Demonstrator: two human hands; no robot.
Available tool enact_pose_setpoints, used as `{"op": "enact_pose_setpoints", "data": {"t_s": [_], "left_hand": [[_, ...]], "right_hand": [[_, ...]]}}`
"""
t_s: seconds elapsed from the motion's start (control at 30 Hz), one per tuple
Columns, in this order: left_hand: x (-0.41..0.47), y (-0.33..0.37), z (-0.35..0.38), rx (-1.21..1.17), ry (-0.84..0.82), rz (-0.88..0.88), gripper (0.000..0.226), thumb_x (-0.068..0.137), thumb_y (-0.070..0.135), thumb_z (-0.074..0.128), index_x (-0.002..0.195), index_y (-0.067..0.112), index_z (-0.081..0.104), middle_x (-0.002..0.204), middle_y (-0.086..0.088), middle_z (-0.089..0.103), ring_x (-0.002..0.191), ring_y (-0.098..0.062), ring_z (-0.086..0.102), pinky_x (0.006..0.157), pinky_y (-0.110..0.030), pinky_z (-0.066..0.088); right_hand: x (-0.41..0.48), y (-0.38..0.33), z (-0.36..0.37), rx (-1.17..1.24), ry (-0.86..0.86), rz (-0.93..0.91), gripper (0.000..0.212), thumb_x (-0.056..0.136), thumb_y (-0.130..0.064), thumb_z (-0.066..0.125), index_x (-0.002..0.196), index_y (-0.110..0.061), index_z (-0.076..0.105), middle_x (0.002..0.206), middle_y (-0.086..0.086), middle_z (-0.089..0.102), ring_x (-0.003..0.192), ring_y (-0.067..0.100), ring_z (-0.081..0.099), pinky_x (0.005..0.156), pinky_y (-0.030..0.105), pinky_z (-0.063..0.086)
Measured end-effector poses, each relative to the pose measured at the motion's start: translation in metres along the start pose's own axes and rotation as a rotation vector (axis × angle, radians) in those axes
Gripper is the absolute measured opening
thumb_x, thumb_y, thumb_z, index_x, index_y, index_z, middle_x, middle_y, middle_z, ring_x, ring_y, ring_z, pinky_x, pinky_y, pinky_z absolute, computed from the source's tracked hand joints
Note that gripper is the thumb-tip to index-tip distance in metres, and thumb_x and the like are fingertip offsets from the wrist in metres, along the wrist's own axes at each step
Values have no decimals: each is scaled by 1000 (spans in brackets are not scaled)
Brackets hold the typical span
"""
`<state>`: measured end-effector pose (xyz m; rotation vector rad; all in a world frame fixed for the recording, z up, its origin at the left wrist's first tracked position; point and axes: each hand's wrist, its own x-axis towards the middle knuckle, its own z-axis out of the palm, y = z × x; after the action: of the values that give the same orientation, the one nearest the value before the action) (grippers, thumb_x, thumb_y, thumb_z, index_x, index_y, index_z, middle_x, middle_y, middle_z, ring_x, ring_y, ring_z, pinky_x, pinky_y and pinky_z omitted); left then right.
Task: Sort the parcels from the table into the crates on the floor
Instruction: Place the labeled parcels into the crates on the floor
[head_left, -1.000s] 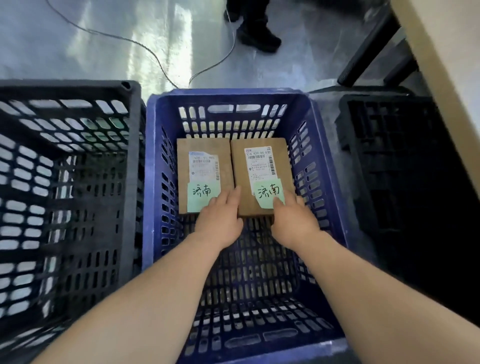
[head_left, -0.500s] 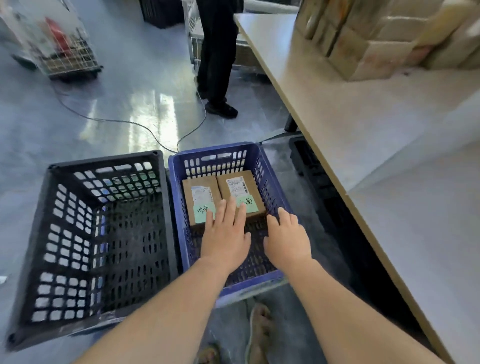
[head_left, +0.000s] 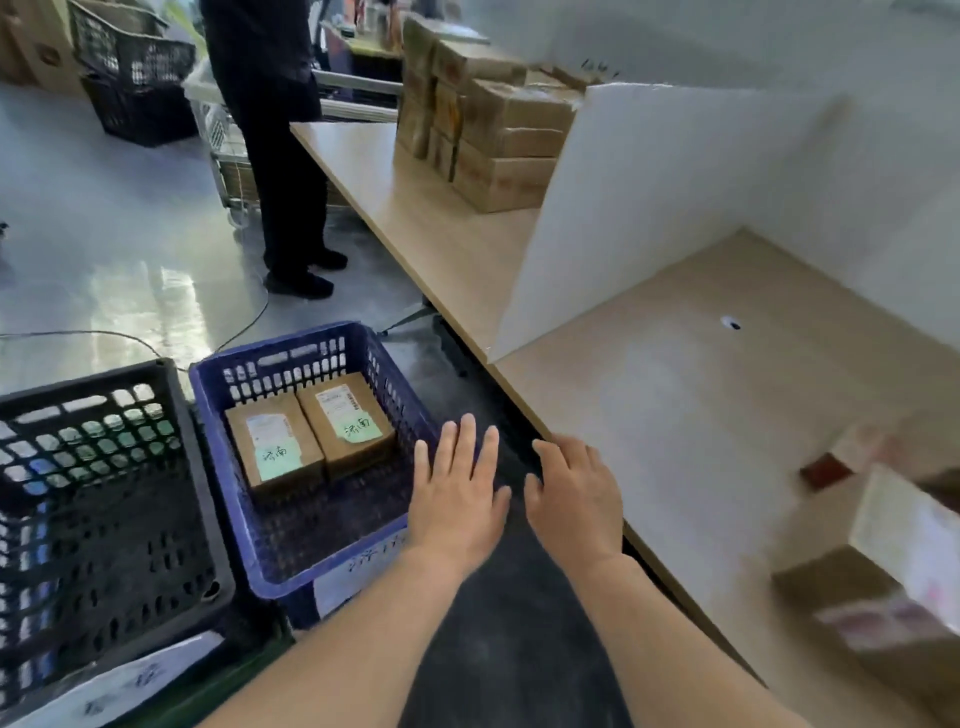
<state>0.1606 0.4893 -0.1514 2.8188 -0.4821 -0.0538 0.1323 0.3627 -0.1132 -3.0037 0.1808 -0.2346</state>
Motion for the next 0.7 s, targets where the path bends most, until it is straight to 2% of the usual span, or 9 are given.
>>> {"op": "enact_pose_setpoints", "data": {"t_s": [0.1, 0.2, 0.23, 0.3, 0.37, 0.4, 0.57, 0.7], "left_hand": [[-5, 54, 1, -10, 15, 68, 67, 101, 49, 21, 152, 21, -14, 159, -7, -22, 146, -25, -19, 115, -48, -13], [-21, 112, 9, -17, -15, 152, 67, 101, 50, 20, 153, 21, -11, 160, -6, -18, 146, -24, -18, 115, -47, -13], [-26, 130, 13, -10, -22, 184, 67, 101, 50, 19, 152, 22, -12, 160, -5, -18, 146, -23, -19, 115, -47, -14], [-36, 164, 20, 4, -34, 234, 67, 101, 51, 18, 150, 23, -17, 159, -5, -23, 146, -22, -21, 114, -46, -16], [-45, 198, 26, 26, -42, 285, 67, 101, 50, 16, 148, 23, -22, 157, -5, -27, 145, -22, -24, 114, -45, -17], [-50, 214, 29, 40, -43, 312, 67, 101, 50, 16, 146, 23, -25, 156, -6, -28, 145, -23, -24, 114, -45, -16], [-70, 282, 40, 69, -39, 442, 67, 100, 52, 14, 142, 23, -30, 152, -6, -34, 144, -25, -25, 114, -46, -15], [-83, 333, 51, 40, -18, 548, 66, 99, 53, 12, 137, 25, -35, 147, -2, -37, 143, -23, -26, 115, -46, -14]], "right_hand": [[-27, 35, -26, 37, 61, 53, 38, 87, -19, 64, 124, -11, 60, 130, 11, 57, 119, 30, 53, 97, 41, 44], [-62, 81, -46, 44, 166, 139, 37, 68, -9, 81, 103, -5, 70, 110, 18, 67, 99, 37, 65, 78, 46, 55], [-74, 98, -52, 33, 191, 165, 37, 67, -8, 81, 103, -4, 70, 109, 19, 67, 97, 38, 65, 77, 46, 55], [-96, 132, -59, 16, 181, 218, 39, 78, -14, 73, 115, -6, 65, 120, 16, 63, 108, 35, 60, 88, 45, 51], [-118, 164, -65, -20, 158, 266, 43, 91, -26, 57, 132, -14, 53, 135, 9, 53, 123, 27, 50, 100, 39, 42], [-128, 178, -69, -27, 182, 287, 43, 94, -30, 53, 135, -17, 50, 138, 5, 50, 125, 24, 47, 102, 36, 40], [-174, 232, -93, -63, 255, 396, 42, 87, -25, 65, 127, -12, 58, 127, 11, 59, 118, 30, 56, 93, 42, 50], [-210, 272, -108, -62, 302, 457, 43, 89, -26, 58, 129, -15, 54, 125, 5, 58, 113, 21, 54, 93, 34, 46]]}}
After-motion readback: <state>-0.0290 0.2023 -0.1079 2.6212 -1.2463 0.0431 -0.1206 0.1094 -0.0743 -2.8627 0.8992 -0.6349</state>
